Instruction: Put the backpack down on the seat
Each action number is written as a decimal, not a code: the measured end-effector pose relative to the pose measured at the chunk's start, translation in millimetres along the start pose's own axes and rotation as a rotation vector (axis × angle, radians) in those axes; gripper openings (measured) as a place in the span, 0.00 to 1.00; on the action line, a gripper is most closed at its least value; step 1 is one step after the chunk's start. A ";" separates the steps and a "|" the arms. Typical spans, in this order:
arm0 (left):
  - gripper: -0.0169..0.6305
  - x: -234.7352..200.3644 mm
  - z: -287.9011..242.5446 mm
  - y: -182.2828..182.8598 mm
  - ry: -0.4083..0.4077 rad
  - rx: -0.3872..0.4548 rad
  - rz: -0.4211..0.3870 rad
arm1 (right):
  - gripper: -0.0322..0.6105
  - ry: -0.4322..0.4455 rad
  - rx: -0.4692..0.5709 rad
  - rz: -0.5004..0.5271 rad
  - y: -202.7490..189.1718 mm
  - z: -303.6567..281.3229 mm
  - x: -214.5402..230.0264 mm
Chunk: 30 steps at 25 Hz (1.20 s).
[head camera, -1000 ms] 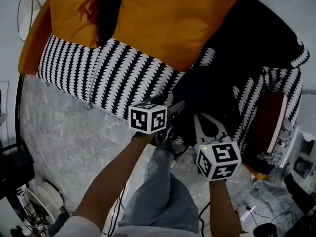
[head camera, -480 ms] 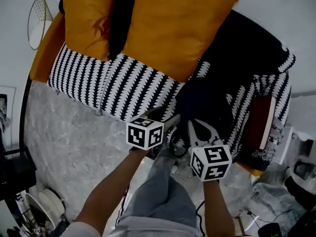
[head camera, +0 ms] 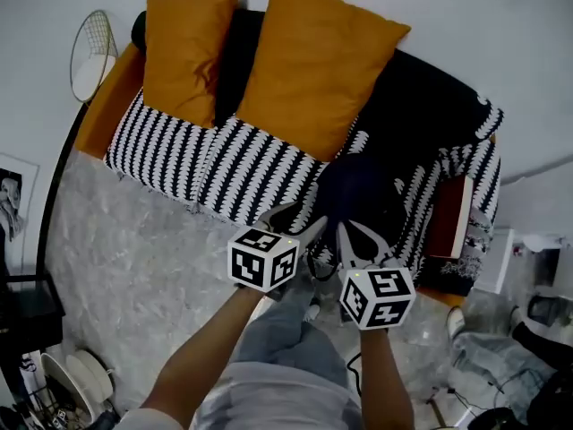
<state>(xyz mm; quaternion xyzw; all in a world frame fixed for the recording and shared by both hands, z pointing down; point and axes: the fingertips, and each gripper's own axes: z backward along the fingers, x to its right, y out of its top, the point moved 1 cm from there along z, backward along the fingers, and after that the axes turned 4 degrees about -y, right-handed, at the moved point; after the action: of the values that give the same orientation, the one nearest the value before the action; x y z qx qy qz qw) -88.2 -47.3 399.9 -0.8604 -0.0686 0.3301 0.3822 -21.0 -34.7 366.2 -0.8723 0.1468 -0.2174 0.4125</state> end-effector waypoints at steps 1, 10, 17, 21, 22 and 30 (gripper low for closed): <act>0.39 7.6 8.2 4.2 0.002 0.013 -0.014 | 0.05 0.001 0.011 0.006 3.4 7.9 -4.5; 0.26 69.8 78.5 16.7 0.040 0.084 -0.057 | 0.05 0.001 0.105 0.036 29.9 83.6 -41.6; 0.16 115.9 111.0 21.6 0.051 0.135 -0.116 | 0.05 0.029 0.152 0.065 34.5 128.2 -66.8; 0.09 137.1 124.0 21.3 0.062 0.160 -0.152 | 0.05 0.025 0.171 0.102 37.6 147.4 -74.5; 0.08 141.0 126.0 20.4 0.063 0.165 -0.154 | 0.05 0.020 0.174 0.111 37.7 151.2 -74.4; 0.04 153.3 133.5 12.7 0.058 0.173 -0.173 | 0.05 0.020 0.173 0.145 33.3 163.1 -81.3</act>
<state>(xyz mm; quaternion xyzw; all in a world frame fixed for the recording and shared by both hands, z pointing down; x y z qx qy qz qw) -54.3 82.3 246.6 -0.8244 -0.1028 0.2752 0.4838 -12.1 87.1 226.9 -0.8183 0.1941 -0.2077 0.4995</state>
